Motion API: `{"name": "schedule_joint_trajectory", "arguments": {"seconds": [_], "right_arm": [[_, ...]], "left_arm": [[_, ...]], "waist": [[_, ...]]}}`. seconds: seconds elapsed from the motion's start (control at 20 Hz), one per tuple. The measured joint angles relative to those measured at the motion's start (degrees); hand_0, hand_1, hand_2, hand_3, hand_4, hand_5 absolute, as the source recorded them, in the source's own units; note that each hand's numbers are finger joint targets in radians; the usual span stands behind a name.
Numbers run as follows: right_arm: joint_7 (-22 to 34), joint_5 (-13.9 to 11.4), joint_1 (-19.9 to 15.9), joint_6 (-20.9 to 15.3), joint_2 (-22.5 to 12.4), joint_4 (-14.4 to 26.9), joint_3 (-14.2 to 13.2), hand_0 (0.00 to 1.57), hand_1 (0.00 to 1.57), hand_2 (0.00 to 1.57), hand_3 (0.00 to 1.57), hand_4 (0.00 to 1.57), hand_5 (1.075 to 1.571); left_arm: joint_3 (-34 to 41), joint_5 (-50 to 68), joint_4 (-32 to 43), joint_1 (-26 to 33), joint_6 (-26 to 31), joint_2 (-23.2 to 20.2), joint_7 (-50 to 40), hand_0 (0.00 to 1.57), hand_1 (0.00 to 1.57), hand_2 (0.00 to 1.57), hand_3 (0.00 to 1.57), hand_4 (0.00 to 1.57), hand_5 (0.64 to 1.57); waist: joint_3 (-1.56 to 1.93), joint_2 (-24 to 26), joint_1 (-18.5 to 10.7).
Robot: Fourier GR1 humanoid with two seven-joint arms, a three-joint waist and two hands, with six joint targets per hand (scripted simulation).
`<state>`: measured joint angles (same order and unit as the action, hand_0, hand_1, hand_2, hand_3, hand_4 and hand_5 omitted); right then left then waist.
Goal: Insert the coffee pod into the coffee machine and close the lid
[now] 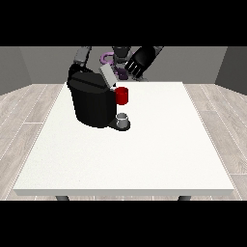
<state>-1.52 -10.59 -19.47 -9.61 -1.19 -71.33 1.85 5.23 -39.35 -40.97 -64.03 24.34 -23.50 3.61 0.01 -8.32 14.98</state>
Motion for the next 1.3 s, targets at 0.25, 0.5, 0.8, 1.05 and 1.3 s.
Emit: {"name": "schedule_joint_trajectory", "arguments": {"seconds": [0.25, 0.5, 0.8, 1.05, 1.3], "right_arm": [[0.96, -0.43, -1.63, -0.36, -0.58, -1.57, -0.39, 0.0, 0.0, 0.0, 0.0, 0.0, 1.571], [1.89, -0.42, -2.71, -0.44, -0.88, -3.65, -0.69, 0.0, 0.0, 0.0, 0.0, 0.0, 1.571], [1.92, 0.16, -4.47, -1.08, -1.45, -3.58, -2.54, 0.0, 0.0, 0.0, 0.0, 0.12, 1.571], [1.74, 0.6, -5.51, -1.11, -2.76, -2.18, -4.34, 0.0, 0.0, 0.0, 0.0, 0.0, 1.571], [0.67, 1.24, -5.19, -0.56, -3.3, -1.54, -5.1, 0.0, 0.0, 0.0, 0.0, 0.13, 1.571]], "left_arm": [[0.92, -0.44, 1.09, -3.25, 0.35, -1.48, -1.34, 1.24, 1.24, 1.29, 1.25, 0.48, 1.571], [1.19, -0.98, 2.2, -4.3, -0.35, -2.16, -0.26, 1.2, 1.2, 1.29, 1.25, 0.49, 1.571], [0.87, -1.68, 2.72, -5.44, -0.64, -1.96, 0.47, 1.2, 1.2, 1.26, 1.23, 0.46, 1.571], [0.73, -1.84, 3.05, -6.3, -0.03, -1.33, 0.5, 1.24, 1.24, 1.28, 1.23, 0.42, 1.571], [0.82, -2.11, 3.52, -6.38, -0.09, -1.57, 1.49, 1.19, 1.19, 1.25, 1.2, 0.42, 1.571]], "waist": [[0.0, -2.18, 1.47], [-0.01, -4.57, 2.76], [-0.01, -6.88, 2.32], [0.01, -7.89, 1.51], [0.01, -8.62, 1.43]]}}
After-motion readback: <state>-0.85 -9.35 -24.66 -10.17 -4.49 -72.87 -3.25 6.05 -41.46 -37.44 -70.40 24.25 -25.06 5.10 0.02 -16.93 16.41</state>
